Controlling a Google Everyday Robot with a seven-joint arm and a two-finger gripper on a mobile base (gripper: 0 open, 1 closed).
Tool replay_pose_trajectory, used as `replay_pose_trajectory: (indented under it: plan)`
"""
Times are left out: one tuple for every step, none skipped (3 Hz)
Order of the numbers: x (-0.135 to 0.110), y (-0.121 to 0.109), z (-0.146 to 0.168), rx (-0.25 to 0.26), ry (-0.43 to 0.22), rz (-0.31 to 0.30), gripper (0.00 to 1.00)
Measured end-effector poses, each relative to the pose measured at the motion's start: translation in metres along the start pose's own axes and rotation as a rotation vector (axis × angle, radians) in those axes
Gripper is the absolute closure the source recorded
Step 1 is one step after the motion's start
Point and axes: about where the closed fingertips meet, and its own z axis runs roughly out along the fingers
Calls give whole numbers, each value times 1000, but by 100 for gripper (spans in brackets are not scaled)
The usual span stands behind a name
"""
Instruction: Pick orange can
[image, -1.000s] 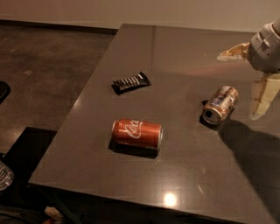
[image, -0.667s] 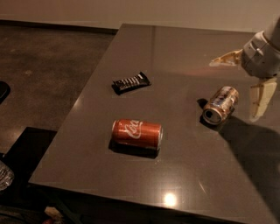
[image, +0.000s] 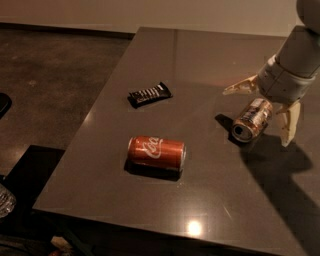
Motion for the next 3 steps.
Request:
replay_pose_trajectory:
  plan:
    - [3,1,10,-52,26,-69,0]
    - [9,-1,13,-82,52,-113,0]
    - [13,-1,15,-103,66,-145,18]
